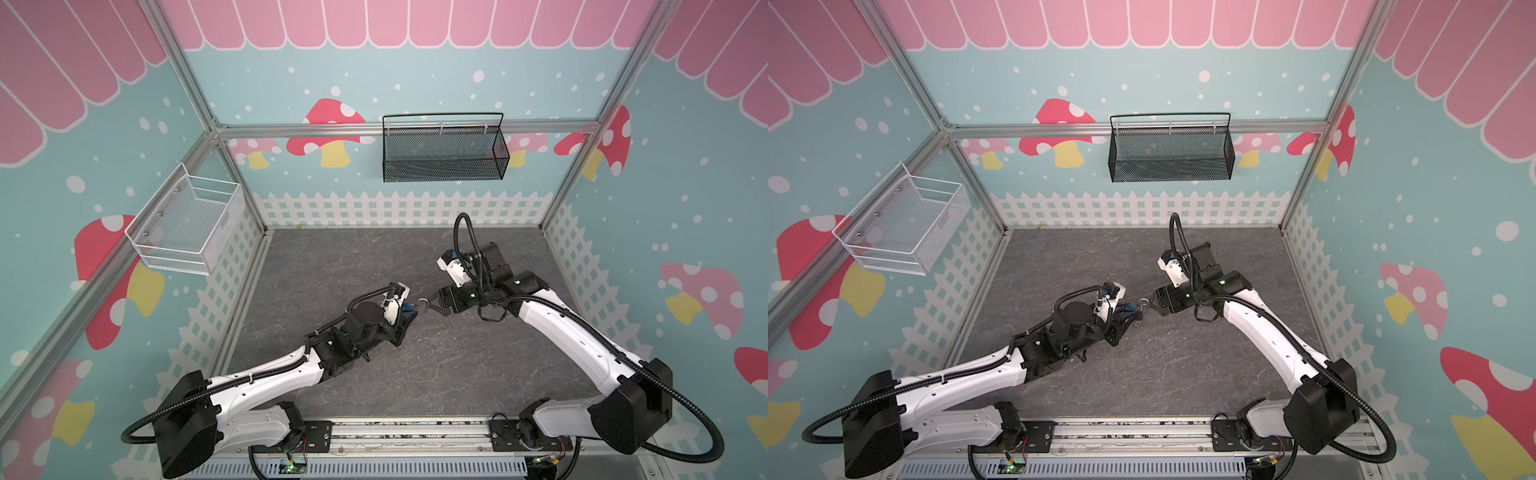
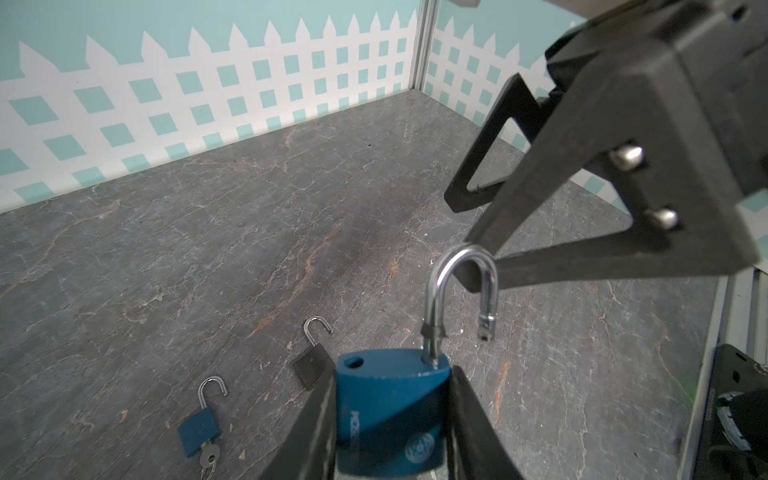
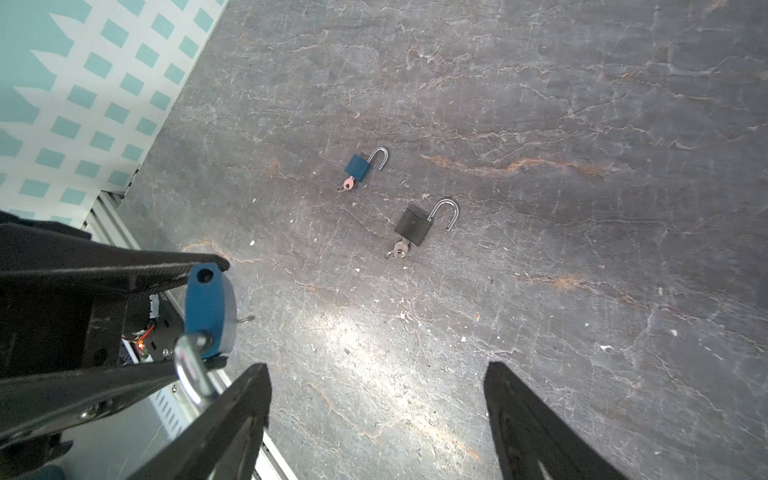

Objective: Unlock with the key

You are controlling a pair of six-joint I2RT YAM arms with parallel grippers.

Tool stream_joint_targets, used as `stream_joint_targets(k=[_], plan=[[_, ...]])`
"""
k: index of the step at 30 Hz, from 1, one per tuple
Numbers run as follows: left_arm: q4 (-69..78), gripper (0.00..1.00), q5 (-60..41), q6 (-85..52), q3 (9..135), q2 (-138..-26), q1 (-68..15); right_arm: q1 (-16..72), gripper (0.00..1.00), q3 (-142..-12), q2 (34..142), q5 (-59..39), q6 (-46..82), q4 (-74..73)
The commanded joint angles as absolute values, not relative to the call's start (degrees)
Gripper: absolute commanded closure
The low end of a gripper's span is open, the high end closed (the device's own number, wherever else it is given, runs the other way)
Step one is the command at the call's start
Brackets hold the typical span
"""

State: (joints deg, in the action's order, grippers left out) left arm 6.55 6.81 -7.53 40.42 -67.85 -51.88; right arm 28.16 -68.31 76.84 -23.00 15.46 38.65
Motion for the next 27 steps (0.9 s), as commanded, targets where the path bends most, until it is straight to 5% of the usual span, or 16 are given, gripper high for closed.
stream_joint_targets(k=[1, 16, 27], plan=[[9.1, 1.0, 6.7, -7.8, 42.8, -69.1, -51.9, 27.9, 0.16, -66.7, 73.3, -28.5, 14.9, 36.7], [-6.2, 1.0, 15.7, -23.4, 53.6, -79.7, -55.7, 14.1, 0.12, -56.3, 66.2, -13.5, 23.4, 32.4], [-23.2, 1.0, 13.7, -37.5, 68.7, -99.8, -59.3, 4.5, 0.13, -44.0, 65.4, -24.9, 27.0, 19.6]])
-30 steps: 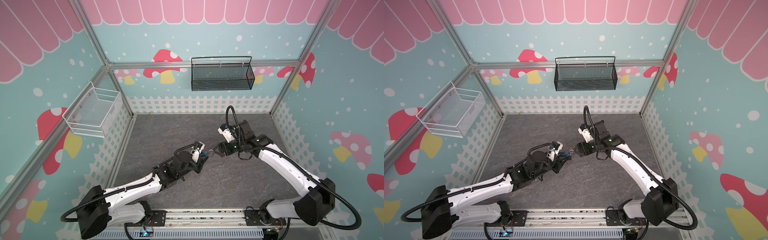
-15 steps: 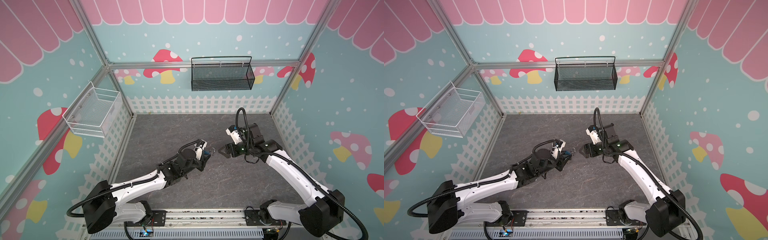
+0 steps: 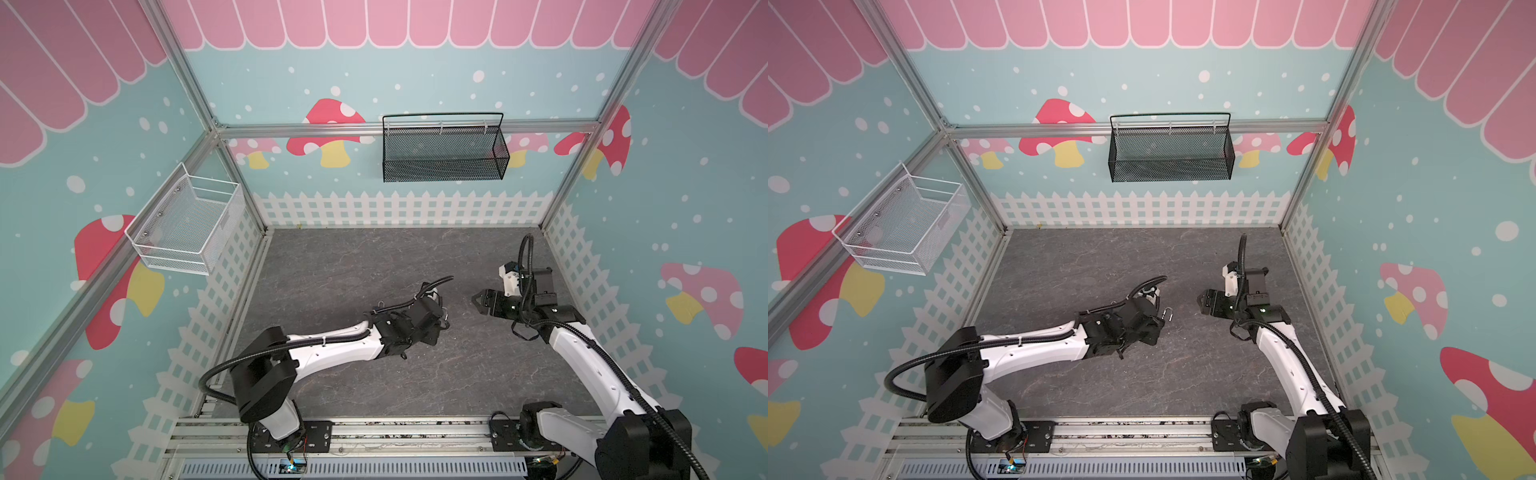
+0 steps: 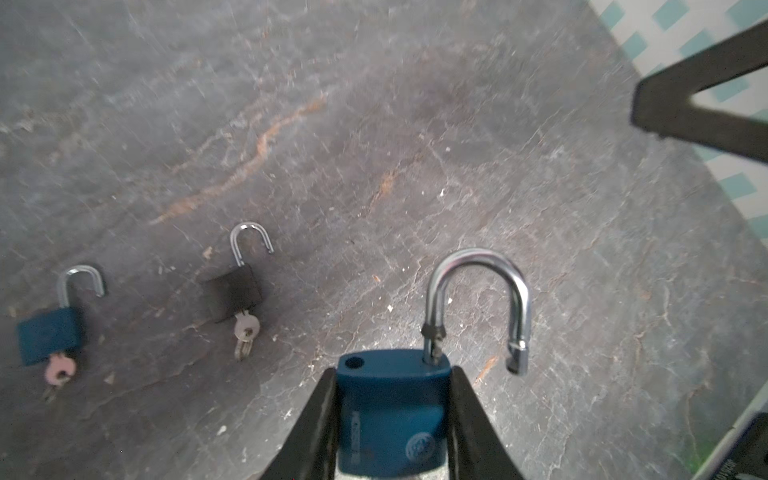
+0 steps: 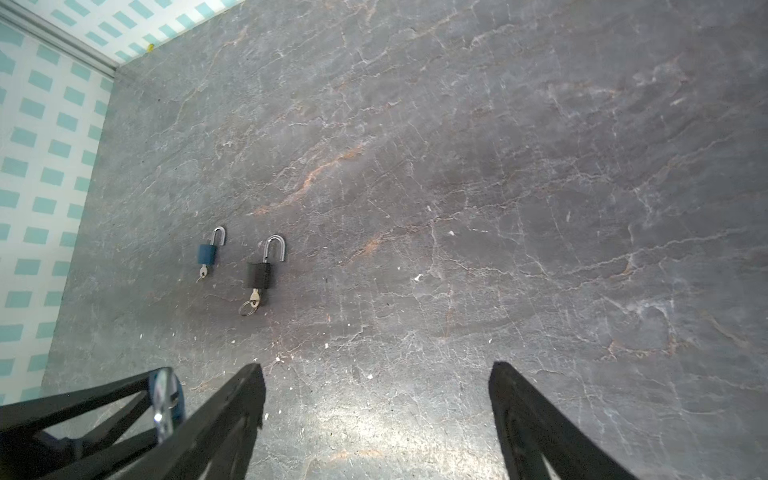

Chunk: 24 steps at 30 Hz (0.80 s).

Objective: Unlock with the key

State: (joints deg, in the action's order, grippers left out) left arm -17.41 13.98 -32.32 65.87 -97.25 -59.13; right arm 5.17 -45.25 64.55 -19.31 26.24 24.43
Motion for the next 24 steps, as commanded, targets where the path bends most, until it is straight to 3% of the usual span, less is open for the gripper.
stream_joint_targets(k=[1, 11, 21, 24], plan=[[-23.6, 1.0, 12.7, -37.8, 69.9, -101.5, -59.3, 4.5, 0.14, -43.4, 66.0, -27.7, 26.4, 18.6], [-28.4, 1.0, 11.3, -42.1, 80.5, -114.3, -58.8, 4.6, 0.2, -37.8, 66.8, -31.2, 27.7, 15.0], [-28.5, 1.0, 9.0, -43.9, 83.8, -119.3, -56.9, 4.9, 0.6, -32.9, 72.6, -39.0, 32.0, 5.7], [-28.7, 1.0, 8.7, -44.3, 83.8, -119.9, -56.6, 6.0, 0.64, -32.4, 74.5, -39.7, 33.3, 3.2]])
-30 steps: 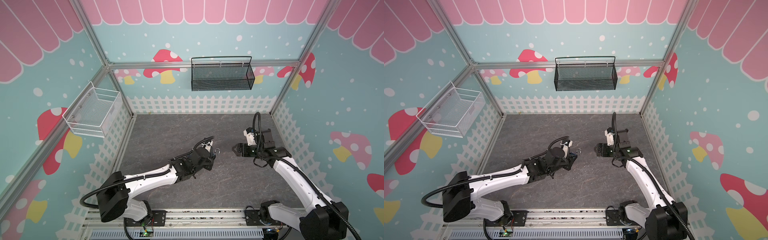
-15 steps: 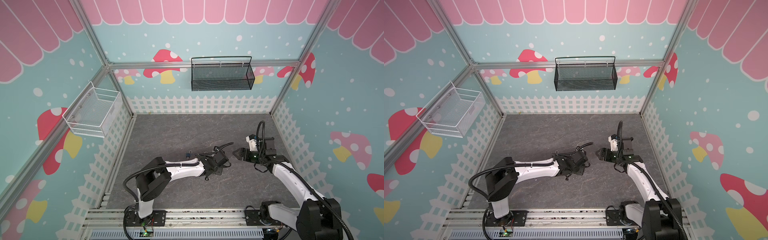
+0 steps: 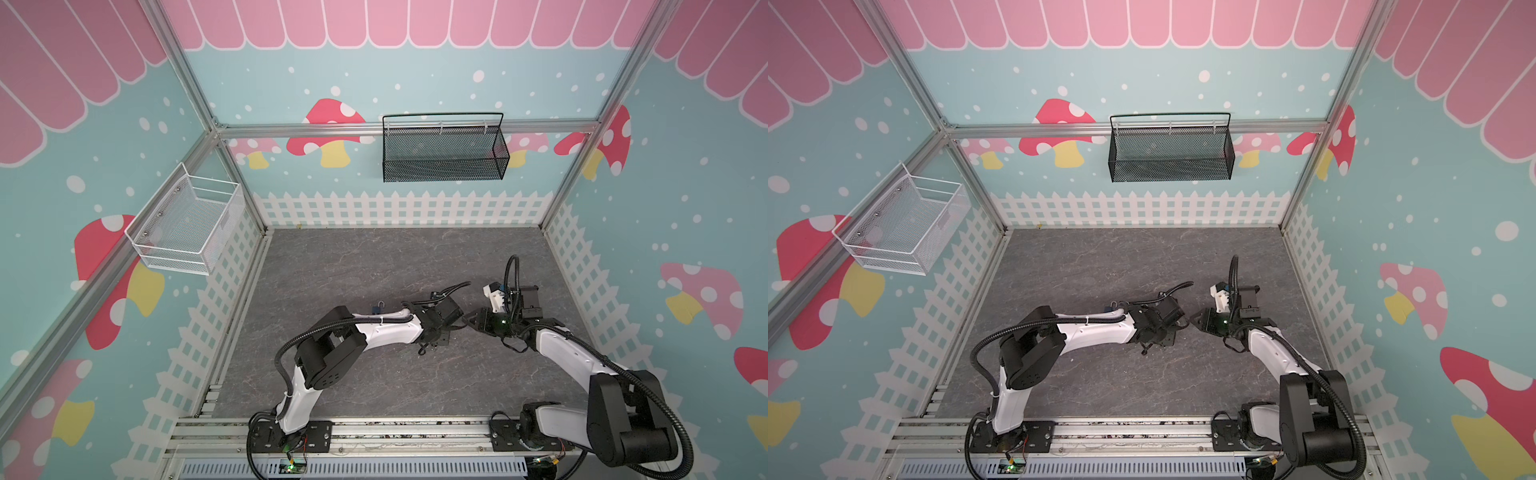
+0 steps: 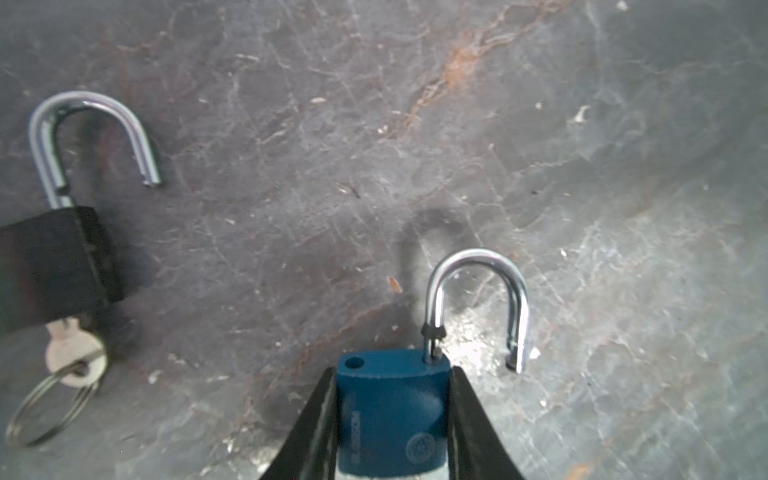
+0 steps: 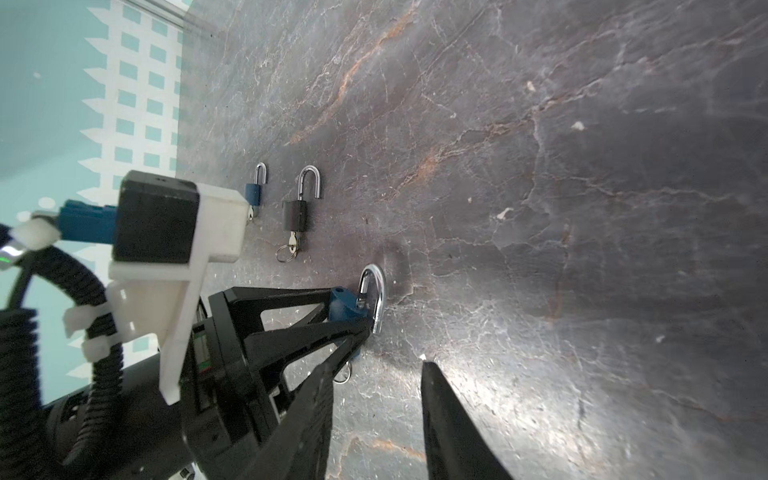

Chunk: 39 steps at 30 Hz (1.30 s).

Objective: Unlock with the key

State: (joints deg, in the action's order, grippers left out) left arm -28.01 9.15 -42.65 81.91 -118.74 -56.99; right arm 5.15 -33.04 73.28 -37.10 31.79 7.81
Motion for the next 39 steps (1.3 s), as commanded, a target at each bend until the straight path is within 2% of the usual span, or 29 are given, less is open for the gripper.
stream_joint_targets(k=[1, 3, 5, 12, 23, 31, 39], plan=[[-28.7, 1.0, 8.6, -44.3, 83.8, -120.2, -56.5, 6.6, 0.65, -32.6, 75.4, -39.7, 33.4, 2.7], [-28.9, 1.0, 8.5, -44.4, 84.1, -120.7, -56.5, 7.2, 0.67, -32.6, 76.8, -39.6, 34.1, 1.5], [-29.3, 1.0, 8.3, -44.6, 84.4, -121.1, -56.4, 8.1, 0.74, -32.8, 78.1, -39.9, 34.8, 0.2], [-29.4, 1.0, 8.5, -44.6, 84.3, -120.9, -56.4, 10.4, 0.78, -33.8, 82.8, -38.8, 36.2, -2.7], [-29.6, 1.0, 8.2, -45.0, 84.5, -121.0, -56.4, 11.6, 0.82, -35.2, 88.2, -36.7, 34.8, -3.5], [-30.1, 1.0, 8.2, -45.3, 84.7, -121.3, -56.3, 11.6, 0.83, -35.8, 89.3, -31.6, 32.1, -0.8], [-30.2, 0.93, 8.1, -45.4, 84.8, -121.4, -56.3, 11.6, 0.83, -36.7, 89.6, -29.9, 30.5, 0.4]])
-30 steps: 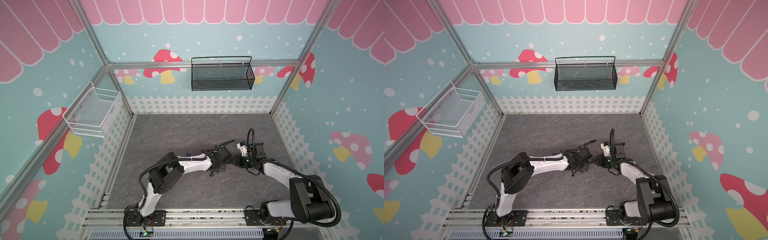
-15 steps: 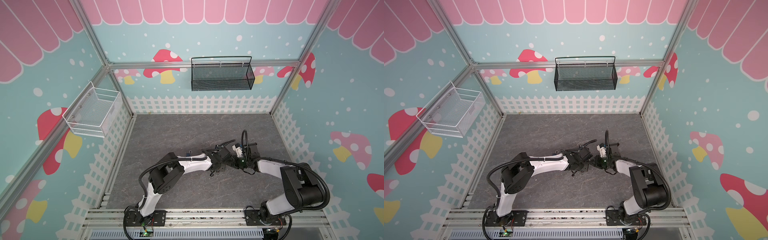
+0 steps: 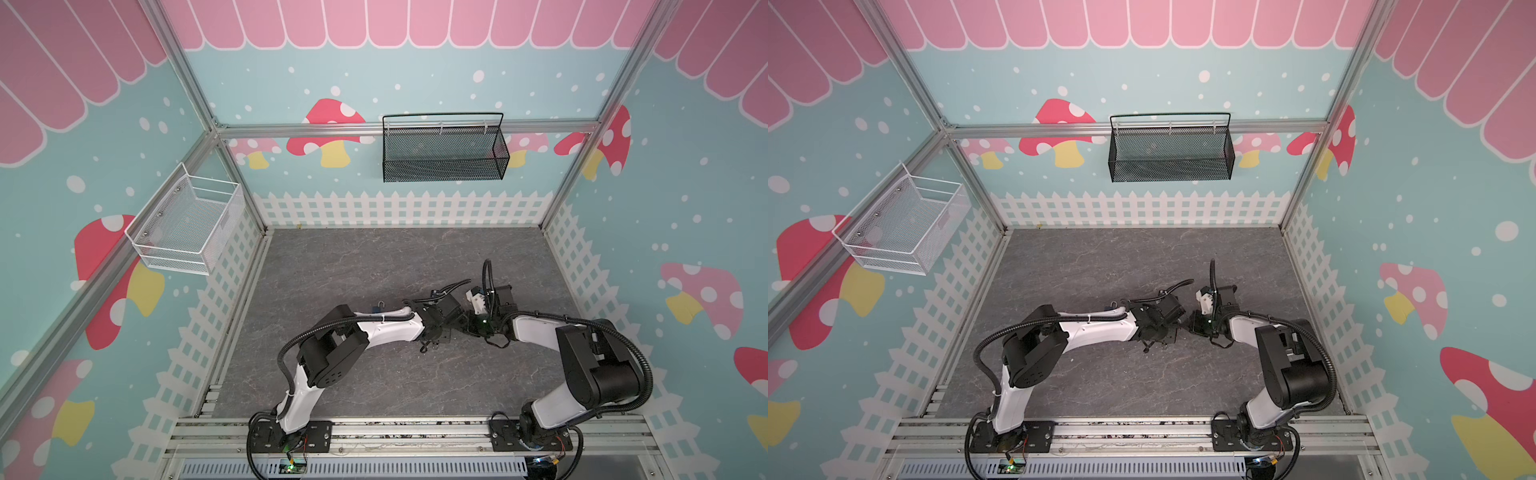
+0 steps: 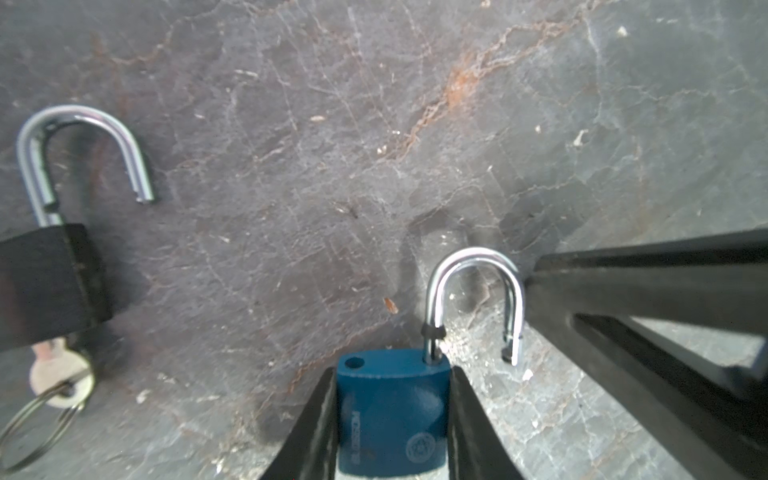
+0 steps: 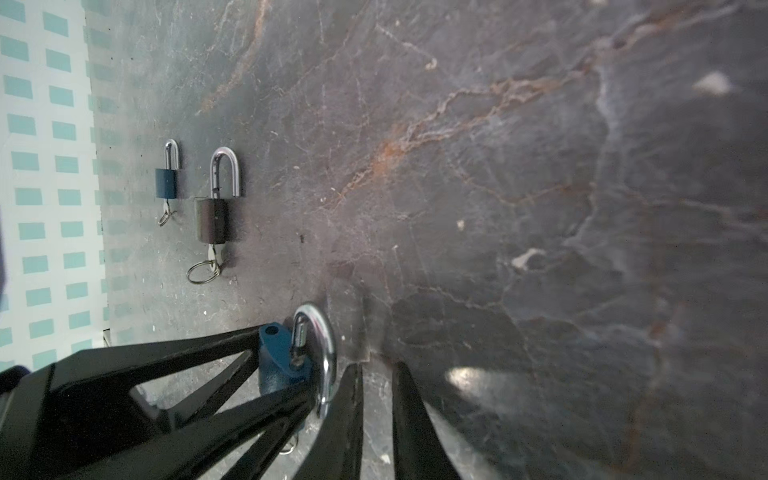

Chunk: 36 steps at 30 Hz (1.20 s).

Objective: Unlock with the key

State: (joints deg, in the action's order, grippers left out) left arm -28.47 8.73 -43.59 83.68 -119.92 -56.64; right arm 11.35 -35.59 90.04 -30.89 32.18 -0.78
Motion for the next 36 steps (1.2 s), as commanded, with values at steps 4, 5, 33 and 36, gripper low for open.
stream_joint_targets(k=[4, 5, 33, 36], plan=[[-30.4, 0.83, 8.1, -45.8, 85.0, -121.3, -56.2, 11.6, 0.83, -37.0, 86.6, -28.1, 29.9, 2.0], [-30.4, 0.81, 8.2, -45.8, 85.0, -121.2, -56.2, 11.6, 0.83, -37.1, 86.2, -28.1, 29.8, 2.1], [-24.6, 0.1, 29.3, -33.1, 57.8, -70.7, -35.8, 3.8, 0.22, -45.3, 70.4, 2.6, 30.3, 5.4], [-22.3, 0.01, 37.9, -28.2, 50.3, -63.0, -24.1, 0.9, 0.0, -39.8, 68.7, 14.2, 31.1, -2.4]])
